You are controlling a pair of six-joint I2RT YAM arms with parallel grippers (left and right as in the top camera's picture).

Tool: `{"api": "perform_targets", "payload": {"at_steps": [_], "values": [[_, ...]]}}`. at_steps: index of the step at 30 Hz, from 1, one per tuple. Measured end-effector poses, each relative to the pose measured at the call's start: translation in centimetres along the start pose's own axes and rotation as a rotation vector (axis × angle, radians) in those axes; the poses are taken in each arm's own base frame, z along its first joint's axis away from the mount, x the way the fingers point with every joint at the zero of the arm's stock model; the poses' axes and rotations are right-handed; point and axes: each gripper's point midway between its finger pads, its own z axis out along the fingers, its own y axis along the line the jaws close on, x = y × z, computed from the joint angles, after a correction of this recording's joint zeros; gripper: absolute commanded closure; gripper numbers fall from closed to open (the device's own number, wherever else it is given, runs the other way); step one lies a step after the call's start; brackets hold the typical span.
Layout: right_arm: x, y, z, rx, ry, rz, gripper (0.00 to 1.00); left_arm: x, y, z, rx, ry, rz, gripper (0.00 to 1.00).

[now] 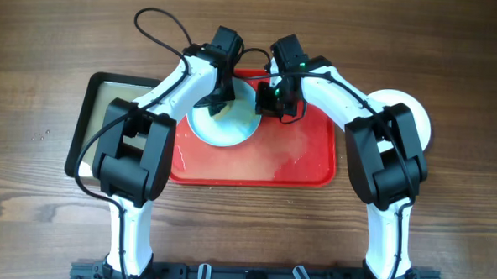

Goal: Clean dirty plates on tray and stack at the side

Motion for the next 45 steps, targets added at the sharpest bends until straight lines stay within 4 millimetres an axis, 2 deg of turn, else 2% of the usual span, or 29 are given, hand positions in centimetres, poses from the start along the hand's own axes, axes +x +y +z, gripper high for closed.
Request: {"api": "perform_targets", "payload": {"at_steps": [2, 4, 6, 8, 10, 13, 15, 18, 20, 22, 26, 28, 30, 32, 34, 36, 39, 40, 42, 44, 45], "values": [[0.2, 0.0, 0.0, 0.002, 0.006, 0.000, 0.96, 1.0, -0.2, -0.1, 0.031, 0.058, 0.027, 0.96], [0.2, 0.0, 0.0, 0.002, 0.007, 0.000, 0.96, 2.8, -1.2, -0.6, 0.143, 0.160, 0.108, 0.96], [0.2, 0.1, 0.0, 0.000, 0.008, 0.000, 0.96, 5.6, -4.2, -1.9, 0.368, 0.284, 0.249, 0.96], [0.3, 0.1, 0.1, -0.003, 0.010, 0.000, 0.96, 7.4, -6.6, -3.0, 0.531, 0.337, 0.346, 0.96], [0.2, 0.0, 0.0, -0.002, 0.009, 0.003, 0.96, 7.4, -7.7, -3.3, 0.600, 0.320, 0.393, 0.96], [0.1, -0.1, -0.1, -0.002, 0.006, 0.006, 0.96, 5.2, -8.6, -2.6, 0.608, 0.210, 0.389, 0.96], [0.1, -0.1, -0.1, -0.002, 0.006, 0.007, 0.96, 3.2, -8.6, -1.9, 0.555, 0.130, 0.349, 0.96], [0.1, -0.1, -0.1, -0.002, 0.006, 0.007, 0.96, 0.5, -7.2, -0.7, 0.416, 0.025, 0.255, 0.96], [0.1, -0.1, -0.1, -0.002, 0.006, 0.007, 0.96, -0.7, -6.0, -0.3, 0.324, -0.020, 0.195, 0.96], [0.1, -0.1, -0.1, -0.002, 0.006, 0.007, 0.96, -1.6, -3.8, 0.0, 0.174, -0.063, 0.100, 0.96], [0.2, -0.1, 0.0, -0.003, 0.008, 0.005, 0.96, -0.4, 0.6, 0.0, -0.046, -0.031, 0.000, 0.96], [0.2, 0.0, 0.0, -0.006, 0.010, 0.003, 0.96, 1.1, 2.3, -0.2, -0.121, 0.025, -0.018, 0.93], [0.3, 0.2, 0.1, -0.010, 0.014, -0.006, 0.96, 3.4, 3.5, -0.5, -0.159, 0.130, -0.020, 0.94], [0.4, 0.3, 0.1, -0.016, 0.018, -0.028, 0.96, 5.5, 3.6, -0.9, -0.136, 0.237, -0.016, 0.96], [0.5, 0.3, 0.1, -0.023, 0.022, -0.049, 0.96, 7.5, 2.7, -1.3, -0.028, 0.368, 0.013, 0.96], [0.6, 0.4, 0.1, -0.038, 0.028, -0.068, 0.96, 8.8, 0.3, -2.2, 0.183, 0.480, 0.068, 0.96], [1.1, 0.8, 0.3, -0.081, 0.059, -0.087, 0.96, 9.5, -2.4, -3.9, 0.435, 0.561, 0.108, 0.96], [1.5, 1.0, 0.3, -0.097, 0.077, -0.094, 0.96, 9.2, -2.8, -4.5, 0.494, 0.570, 0.108, 0.96], [2.3, 1.1, 0.3, -0.114, 0.112, -0.092, 0.96, 7.2, -2.8, -5.4, 0.590, 0.541, 0.085, 0.96], [2.7, 0.9, 0.2, -0.116, 0.128, -0.095, 0.96, 4.5, -2.3, -6.0, 0.641, 0.476, 0.059, 0.96], [3.0, 0.7, 0.1, -0.112, 0.139, -0.097, 0.96, 2.3, -1.6, -6.4, 0.667, 0.419, 0.035, 0.96]]}}
